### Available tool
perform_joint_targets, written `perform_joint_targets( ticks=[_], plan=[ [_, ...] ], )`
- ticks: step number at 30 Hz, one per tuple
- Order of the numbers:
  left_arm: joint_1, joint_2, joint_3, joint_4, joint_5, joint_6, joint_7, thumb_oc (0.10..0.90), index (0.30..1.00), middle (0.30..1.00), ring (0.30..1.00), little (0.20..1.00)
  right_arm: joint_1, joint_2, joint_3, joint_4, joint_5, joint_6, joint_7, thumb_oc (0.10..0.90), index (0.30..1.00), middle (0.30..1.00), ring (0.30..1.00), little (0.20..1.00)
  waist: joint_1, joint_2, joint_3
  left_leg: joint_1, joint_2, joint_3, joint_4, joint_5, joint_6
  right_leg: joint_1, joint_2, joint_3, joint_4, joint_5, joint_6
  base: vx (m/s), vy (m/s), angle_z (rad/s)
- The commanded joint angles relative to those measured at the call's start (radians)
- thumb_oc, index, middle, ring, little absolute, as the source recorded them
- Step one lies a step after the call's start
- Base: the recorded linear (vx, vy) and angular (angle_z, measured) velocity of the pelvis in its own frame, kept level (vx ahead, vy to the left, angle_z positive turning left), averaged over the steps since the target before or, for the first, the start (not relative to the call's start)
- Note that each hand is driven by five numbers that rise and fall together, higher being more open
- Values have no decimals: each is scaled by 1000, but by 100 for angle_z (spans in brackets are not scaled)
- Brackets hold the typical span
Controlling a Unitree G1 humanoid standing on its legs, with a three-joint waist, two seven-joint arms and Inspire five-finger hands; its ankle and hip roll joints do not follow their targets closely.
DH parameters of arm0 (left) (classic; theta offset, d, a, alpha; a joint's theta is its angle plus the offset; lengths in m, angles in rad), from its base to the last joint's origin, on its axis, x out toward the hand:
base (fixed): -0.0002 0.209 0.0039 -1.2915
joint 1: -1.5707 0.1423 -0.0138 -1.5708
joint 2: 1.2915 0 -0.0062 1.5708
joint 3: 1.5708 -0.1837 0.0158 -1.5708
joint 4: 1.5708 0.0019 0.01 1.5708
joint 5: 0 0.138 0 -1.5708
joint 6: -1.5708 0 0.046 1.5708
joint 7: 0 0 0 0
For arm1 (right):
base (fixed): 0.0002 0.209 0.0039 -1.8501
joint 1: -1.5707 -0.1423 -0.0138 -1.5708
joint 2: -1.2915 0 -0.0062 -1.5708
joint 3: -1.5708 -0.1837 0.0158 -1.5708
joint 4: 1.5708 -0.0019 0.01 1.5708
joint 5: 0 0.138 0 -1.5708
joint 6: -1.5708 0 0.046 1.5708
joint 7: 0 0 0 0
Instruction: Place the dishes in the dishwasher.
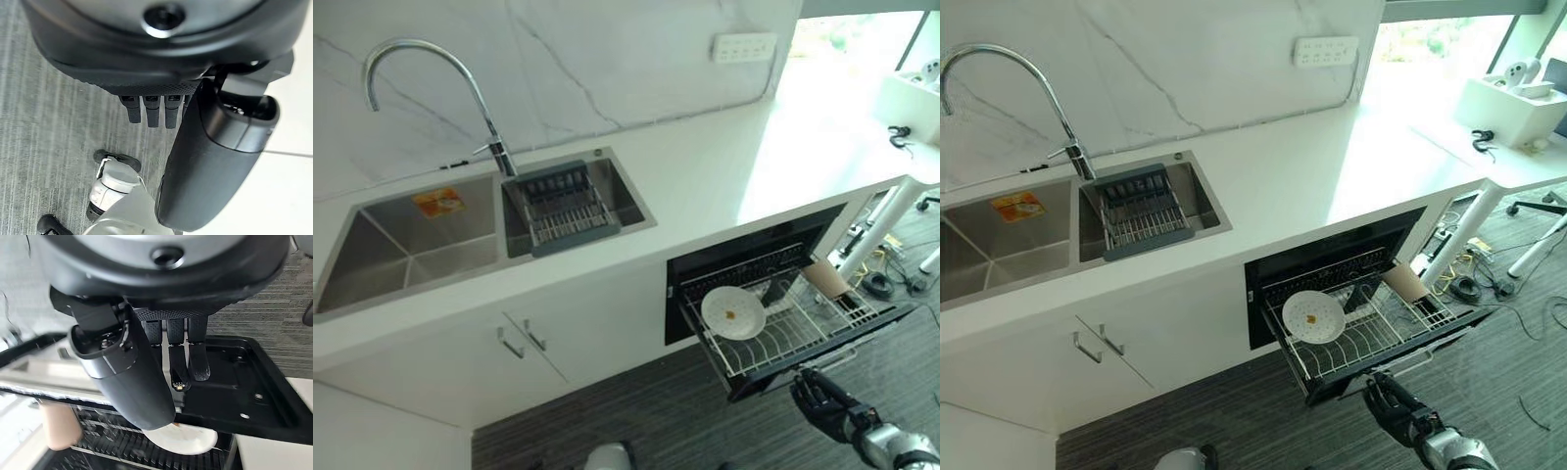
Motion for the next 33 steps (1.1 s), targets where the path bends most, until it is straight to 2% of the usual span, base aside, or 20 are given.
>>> perform_joint_targets(
  ticks=[1, 2, 11, 12, 15, 16, 17, 19, 20, 23, 25, 28, 33],
  plan=[
    [-39, 20, -35, -21, 5, -24, 14, 800, 900, 900, 900, 900, -142, -41, -60, -41, 87, -75, -20, 400, 300, 300, 300, 300, 30, 12, 34, 15, -15, -23, -7, -78, -73, 57, 15, -37, 79, -199, -7, 93, 128, 19],
    [-33, 7, -47, -11, -6, -29, 15, 800, 900, 900, 900, 900, -171, -40, -49, -59, 97, -109, -46, 400, 300, 300, 300, 300, 43, 27, 35, 14, -28, -27, -7, -77, -71, 62, 0, -52, 79, -199, -7, 71, 136, 23],
    [-12, -32, -80, 19, -1, -59, 43, 800, 900, 900, 900, 900, -288, -52, -2, -67, 84, -151, -109, 400, 300, 300, 300, 300, 109, 52, 35, 4, -79, -60, -7, -76, -51, 77, -47, -121, 79, -189, -4, 81, 95, 24],
    [-5, -45, -91, 17, -6, -63, 54, 800, 900, 900, 900, 900, -319, -67, 7, -68, 72, -153, -127, 400, 300, 300, 300, 300, 125, 68, 37, -8, -97, -72, -7, -71, -45, 73, -61, -135, 79, -182, -2, 136, 217, 46],
    [6, -56, -101, 11, -15, -61, 60, 800, 900, 900, 900, 900, -361, -101, 11, -79, 68, -152, -146, 400, 300, 300, 300, 300, 143, 94, 43, -24, -119, -84, -7, -63, -39, 66, -76, -148, 79, -175, 2, 125, 234, 29],
    [17, -67, -115, 6, -28, -59, 62, 800, 900, 900, 900, 900, -415, -144, 24, -90, 40, -145, -155, 400, 300, 300, 300, 300, 158, 121, 52, -41, -137, -93, -7, -57, -35, 54, -93, -156, 79, -171, 6, 237, 283, 25],
    [21, -69, -118, 6, -33, -59, 59, 800, 900, 900, 900, 900, -437, -162, 31, -94, 33, -141, -158, 400, 300, 300, 300, 300, 164, 122, 52, -37, -146, -103, -7, -76, -42, 59, -96, -137, 79, -194, 14, 234, 295, 26],
    [27, -71, -125, -1, -48, -59, 54, 800, 900, 900, 900, 900, -488, -197, 49, -101, 21, -139, -164, 400, 300, 300, 300, 300, 175, 144, 65, -52, -161, -110, -7, -70, -38, 48, -107, -138, 79, -191, 17, 133, 207, 25],
    [32, -67, -122, -5, -56, -59, 41, 800, 900, 900, 900, 900, -532, -230, 61, -108, 8, -139, -168, 400, 300, 300, 300, 300, 184, 162, 76, -69, -173, -114, -7, -61, -36, 36, -115, -137, 79, -188, 19, 80, 222, 25],
    [19, -32, -119, -26, -78, -44, 14, 800, 900, 900, 900, 900, -639, -315, 99, -113, 10, -138, -192, 400, 300, 300, 300, 300, 207, 192, 101, -113, -201, -133, -7, -44, -27, 0, -138, -144, 79, -162, 24, 23, 141, 25],
    [15, 8, -127, -63, -106, -5, -12, 800, 900, 900, 900, 900, -789, -394, 158, -111, 25, -152, -193, 400, 300, 300, 300, 300, 225, 232, 123, -162, -232, -155, -7, -25, -15, -43, -147, -139, 79, -147, 22, 43, 177, 53],
    [9, 18, -119, -67, -112, 16, -28, 800, 900, 900, 900, 900, -901, -419, 221, -127, 15, -159, -209, 400, 300, 300, 300, 300, 230, 253, 129, -193, -250, -165, -7, -14, -8, -71, -155, -133, 79, -141, 25, 81, 130, 22],
    [4, 29, -108, -98, -93, 46, -32, 800, 900, 900, 900, 900, -979, -439, 265, -136, -9, -164, -203, 400, 300, 300, 300, 300, 237, 253, 130, -210, -264, -188, -7, -9, -5, -87, -167, -131, 79, -125, 36, 69, 61, 11]
  ],
)
